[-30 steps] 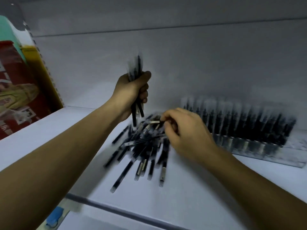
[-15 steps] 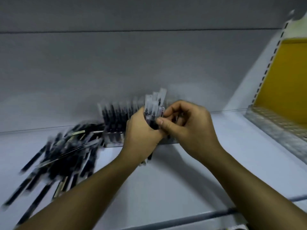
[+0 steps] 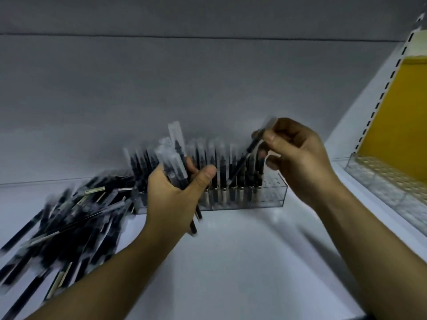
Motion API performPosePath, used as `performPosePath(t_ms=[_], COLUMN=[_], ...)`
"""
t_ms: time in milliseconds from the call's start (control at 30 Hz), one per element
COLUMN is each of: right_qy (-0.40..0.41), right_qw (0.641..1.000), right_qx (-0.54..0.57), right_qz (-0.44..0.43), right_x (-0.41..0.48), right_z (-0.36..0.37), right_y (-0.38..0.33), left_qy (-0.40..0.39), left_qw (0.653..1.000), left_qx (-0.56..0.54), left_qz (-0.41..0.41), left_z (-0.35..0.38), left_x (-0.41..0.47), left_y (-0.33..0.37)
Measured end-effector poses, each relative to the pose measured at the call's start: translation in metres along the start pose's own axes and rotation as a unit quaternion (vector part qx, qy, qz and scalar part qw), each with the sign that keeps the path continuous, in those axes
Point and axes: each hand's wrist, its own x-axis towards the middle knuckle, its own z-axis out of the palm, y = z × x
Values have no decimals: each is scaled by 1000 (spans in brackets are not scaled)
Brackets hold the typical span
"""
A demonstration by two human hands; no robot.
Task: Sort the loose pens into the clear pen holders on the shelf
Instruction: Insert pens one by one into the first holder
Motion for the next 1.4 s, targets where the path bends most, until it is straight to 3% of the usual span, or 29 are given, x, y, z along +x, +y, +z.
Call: performPosePath(t_ms=[233, 400, 467, 733, 900, 1067, 1200, 1400], right_qy=[-45, -34, -38, 17, 52, 53, 38, 38], right_qw=[997, 997, 997, 998, 994, 976, 963, 967], right_qx=[62, 67, 62, 38, 64, 95, 129, 152], right_qz=[10, 3, -3, 52, 67, 186, 233, 201], right_x=[24, 33, 32, 28, 28, 27, 26, 25], right_z=[-6, -20, -23, -35, -43, -40, -39, -37], right_y=[0, 7, 13, 28, 29, 46, 50, 36], left_qy=[-170, -116, -117, -263, -210, -221, -214, -202], left_qw=[983, 992, 992, 965, 978, 974, 972, 974], left_qx=[-59, -18, -14, -1, 2, 7, -8, 25], left_qz=[-34, 48, 43, -3, 0, -41, -99, -96], left_z=[17, 7, 9, 21, 19, 13, 15, 12], left_x=[-17, 0, 3, -8, -7, -6, -10, -10], left_y=[-22, -9, -7, -36, -37, -43, -50, -50])
